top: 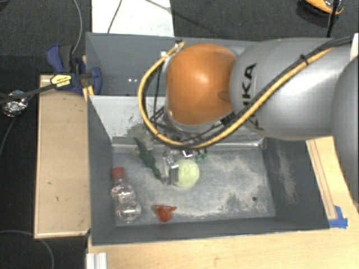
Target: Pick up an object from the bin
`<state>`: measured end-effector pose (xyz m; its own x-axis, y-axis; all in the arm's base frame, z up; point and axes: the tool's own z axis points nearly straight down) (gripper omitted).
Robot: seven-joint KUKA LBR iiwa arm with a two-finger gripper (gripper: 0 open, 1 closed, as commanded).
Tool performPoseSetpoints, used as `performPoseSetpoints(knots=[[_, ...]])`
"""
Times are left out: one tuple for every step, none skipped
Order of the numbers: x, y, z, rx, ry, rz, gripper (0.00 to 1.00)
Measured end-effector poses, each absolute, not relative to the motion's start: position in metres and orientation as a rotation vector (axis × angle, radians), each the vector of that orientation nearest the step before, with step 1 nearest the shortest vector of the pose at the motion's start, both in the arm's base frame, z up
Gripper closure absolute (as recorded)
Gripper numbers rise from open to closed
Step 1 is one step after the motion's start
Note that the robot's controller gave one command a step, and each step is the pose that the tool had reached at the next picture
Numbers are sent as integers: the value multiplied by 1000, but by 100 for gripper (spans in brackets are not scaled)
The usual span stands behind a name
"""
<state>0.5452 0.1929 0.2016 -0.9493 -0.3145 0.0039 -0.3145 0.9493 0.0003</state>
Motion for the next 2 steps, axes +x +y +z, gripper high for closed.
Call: performPoseSetpoints(knots=[[575, 190, 229, 473, -3118, -5, 0], [578, 158, 191, 465, -3114, -6, 0]])
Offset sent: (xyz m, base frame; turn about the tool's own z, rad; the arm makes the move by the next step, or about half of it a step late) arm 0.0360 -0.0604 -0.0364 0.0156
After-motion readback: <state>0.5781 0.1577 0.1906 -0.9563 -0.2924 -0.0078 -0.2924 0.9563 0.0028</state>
